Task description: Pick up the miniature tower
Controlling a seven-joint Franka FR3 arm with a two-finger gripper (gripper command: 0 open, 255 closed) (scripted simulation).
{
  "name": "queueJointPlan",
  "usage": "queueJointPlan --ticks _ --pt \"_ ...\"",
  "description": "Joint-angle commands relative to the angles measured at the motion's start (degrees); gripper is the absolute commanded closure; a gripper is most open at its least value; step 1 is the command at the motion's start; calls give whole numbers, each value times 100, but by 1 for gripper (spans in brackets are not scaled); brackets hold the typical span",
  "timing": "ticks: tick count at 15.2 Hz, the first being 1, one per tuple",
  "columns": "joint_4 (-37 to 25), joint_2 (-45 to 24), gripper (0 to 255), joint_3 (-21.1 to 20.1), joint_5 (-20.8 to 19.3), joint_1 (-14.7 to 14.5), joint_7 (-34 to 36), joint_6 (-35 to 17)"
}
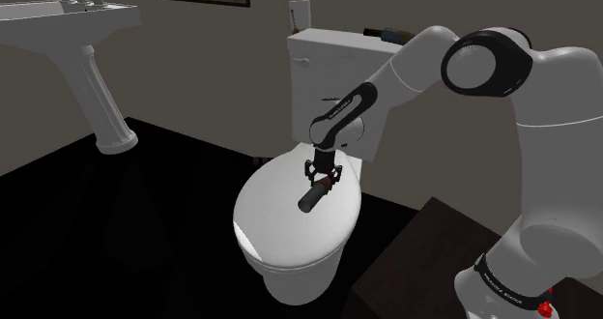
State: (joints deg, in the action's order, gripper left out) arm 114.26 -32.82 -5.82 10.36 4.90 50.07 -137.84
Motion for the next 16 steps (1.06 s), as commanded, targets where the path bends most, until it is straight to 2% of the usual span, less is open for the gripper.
queueJointPlan --ticks 1,16 --pt "16 101 255 -1 -3 -1 18 82" --pt "60 892 255 -1 -27 18 137 823"
